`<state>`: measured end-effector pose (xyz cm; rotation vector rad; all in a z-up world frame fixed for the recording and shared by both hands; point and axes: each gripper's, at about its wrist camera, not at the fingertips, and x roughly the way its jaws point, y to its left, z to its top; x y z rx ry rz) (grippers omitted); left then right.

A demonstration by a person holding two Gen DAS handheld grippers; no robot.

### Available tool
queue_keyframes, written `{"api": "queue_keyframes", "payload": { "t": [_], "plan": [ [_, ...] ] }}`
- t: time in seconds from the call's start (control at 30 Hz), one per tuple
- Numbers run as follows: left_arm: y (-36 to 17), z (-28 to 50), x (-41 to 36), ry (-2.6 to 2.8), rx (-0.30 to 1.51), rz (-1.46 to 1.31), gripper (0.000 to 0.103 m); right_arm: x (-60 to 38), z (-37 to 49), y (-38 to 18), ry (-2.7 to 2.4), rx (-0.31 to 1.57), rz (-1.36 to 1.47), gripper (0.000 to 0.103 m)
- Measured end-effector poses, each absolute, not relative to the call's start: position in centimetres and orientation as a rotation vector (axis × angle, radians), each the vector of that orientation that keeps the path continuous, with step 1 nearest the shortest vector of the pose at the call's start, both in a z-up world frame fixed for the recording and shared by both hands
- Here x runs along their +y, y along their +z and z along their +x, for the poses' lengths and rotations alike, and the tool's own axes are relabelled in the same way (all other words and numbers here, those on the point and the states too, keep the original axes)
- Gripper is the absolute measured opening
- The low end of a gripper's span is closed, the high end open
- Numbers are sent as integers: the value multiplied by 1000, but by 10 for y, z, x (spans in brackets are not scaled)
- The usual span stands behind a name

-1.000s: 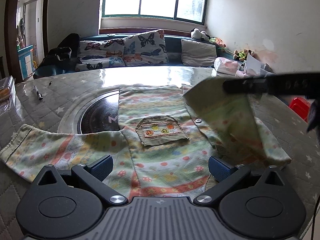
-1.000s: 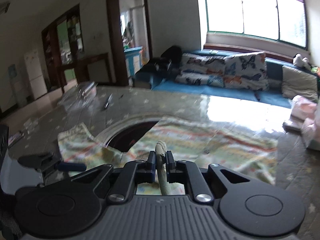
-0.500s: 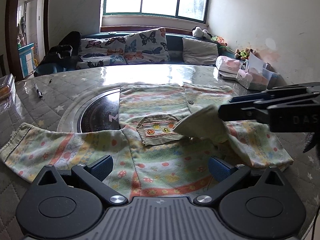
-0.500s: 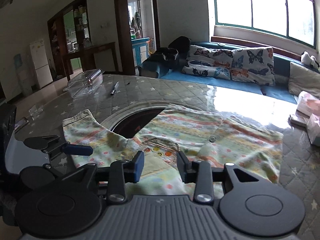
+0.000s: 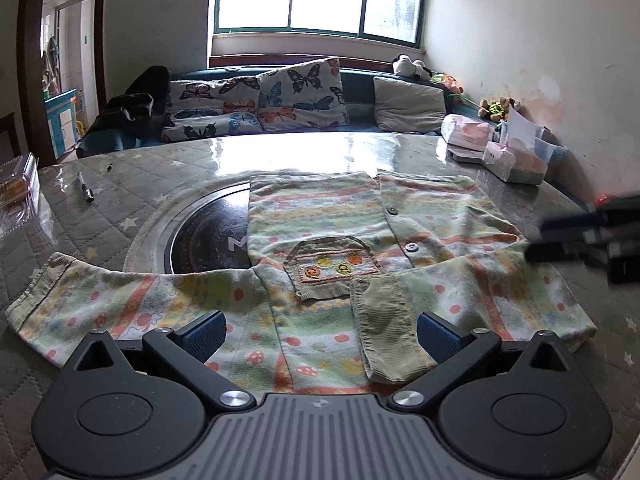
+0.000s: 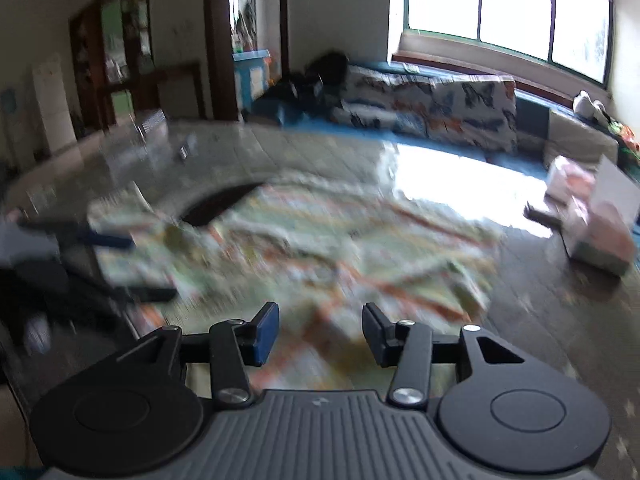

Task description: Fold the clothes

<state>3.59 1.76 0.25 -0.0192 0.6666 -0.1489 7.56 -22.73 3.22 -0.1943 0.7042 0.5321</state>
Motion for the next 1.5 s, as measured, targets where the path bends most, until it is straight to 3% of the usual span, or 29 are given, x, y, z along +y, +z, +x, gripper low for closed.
{"api": "queue_keyframes", "payload": {
  "t": [0.33,0.7,1.1,1.5],
  "plan": [
    [0,53,-6,-155,677,44,103,-264,67,-10,474,827,-178,47],
    [-25,85,-31,-110,706,176,103,-271,66,-9,494,829,-167,47],
    [-20,95,-12,-24,691,166,103,-266,70,-1,506,834,-181,48],
    [-2,68,27,23,684,57,103,-195,91,5,628,742,-262,48]
  ]
}}
